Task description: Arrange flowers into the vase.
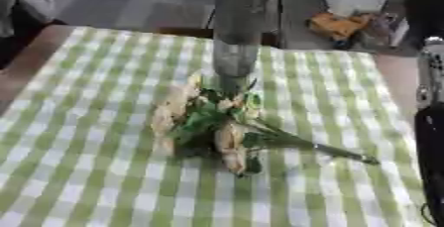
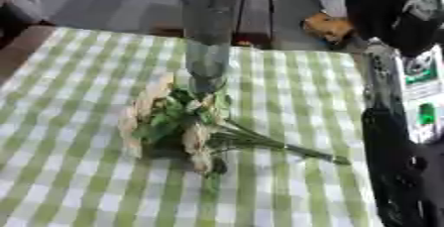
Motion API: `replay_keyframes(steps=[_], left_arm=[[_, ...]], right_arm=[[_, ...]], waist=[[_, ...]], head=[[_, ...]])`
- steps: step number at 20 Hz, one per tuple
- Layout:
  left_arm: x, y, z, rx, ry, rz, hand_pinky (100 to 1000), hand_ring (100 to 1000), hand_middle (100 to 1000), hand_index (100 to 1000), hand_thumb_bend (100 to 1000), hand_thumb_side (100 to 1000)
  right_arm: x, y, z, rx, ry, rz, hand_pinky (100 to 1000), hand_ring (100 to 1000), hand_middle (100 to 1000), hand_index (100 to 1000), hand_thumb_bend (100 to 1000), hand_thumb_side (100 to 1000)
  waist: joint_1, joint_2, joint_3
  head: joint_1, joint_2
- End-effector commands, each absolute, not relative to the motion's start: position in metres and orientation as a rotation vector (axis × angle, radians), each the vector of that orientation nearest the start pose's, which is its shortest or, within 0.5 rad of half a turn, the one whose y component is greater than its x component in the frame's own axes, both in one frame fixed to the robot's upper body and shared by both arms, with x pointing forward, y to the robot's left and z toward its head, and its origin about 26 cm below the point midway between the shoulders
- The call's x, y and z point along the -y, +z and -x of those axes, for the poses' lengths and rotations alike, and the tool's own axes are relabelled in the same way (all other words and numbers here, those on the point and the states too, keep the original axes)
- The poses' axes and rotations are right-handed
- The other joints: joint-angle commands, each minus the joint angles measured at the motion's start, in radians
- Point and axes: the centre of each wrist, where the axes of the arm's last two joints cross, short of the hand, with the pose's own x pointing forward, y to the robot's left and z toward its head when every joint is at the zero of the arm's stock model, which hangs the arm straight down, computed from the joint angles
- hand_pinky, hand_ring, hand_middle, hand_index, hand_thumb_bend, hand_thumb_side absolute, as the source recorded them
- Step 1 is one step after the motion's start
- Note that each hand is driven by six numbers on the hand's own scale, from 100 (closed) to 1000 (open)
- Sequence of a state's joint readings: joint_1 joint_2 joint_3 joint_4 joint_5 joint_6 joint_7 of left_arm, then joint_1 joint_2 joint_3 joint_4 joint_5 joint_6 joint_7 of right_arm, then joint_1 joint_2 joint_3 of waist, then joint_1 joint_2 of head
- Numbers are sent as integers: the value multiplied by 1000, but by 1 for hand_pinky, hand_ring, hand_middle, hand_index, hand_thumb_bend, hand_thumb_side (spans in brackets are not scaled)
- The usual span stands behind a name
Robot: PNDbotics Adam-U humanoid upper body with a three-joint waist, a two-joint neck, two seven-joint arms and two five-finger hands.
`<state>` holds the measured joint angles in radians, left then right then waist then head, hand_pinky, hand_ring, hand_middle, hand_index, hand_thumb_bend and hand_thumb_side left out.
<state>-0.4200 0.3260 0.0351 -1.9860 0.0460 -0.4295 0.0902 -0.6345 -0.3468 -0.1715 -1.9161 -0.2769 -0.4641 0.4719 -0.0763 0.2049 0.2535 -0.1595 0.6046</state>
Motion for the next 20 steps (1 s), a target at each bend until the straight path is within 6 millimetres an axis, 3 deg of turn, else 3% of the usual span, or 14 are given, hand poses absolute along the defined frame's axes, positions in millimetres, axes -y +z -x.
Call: replay_keyframes(steps=[1,5,13,20], left_arm=[[-257,242,-308,-3400,356,79,675,875,936,1000,100,878],[-257,242,-308,-3404,361,81,674,875,936,1000,100,879],[-257,240,-307,-3417,382,72,674,876,936,1000,100,879],[-256,239,-307,-3425,391,59,674,876,936,1000,100,880]], right_arm=[[277,310,-325,-3060,-970,138,755,781,788,911,183,1000],[275,316,-332,-2998,-1126,71,762,778,778,903,293,1000],[272,333,-363,-2755,-1574,-111,752,778,783,889,402,1000],[278,320,-393,-2614,-1857,-221,746,776,785,888,454,1000]], waist=[[5,-14,1],[4,-17,2],[0,-33,0],[1,-42,-1]], head=[[-1,-7],[-3,-4],[-14,1],[-13,-4]])
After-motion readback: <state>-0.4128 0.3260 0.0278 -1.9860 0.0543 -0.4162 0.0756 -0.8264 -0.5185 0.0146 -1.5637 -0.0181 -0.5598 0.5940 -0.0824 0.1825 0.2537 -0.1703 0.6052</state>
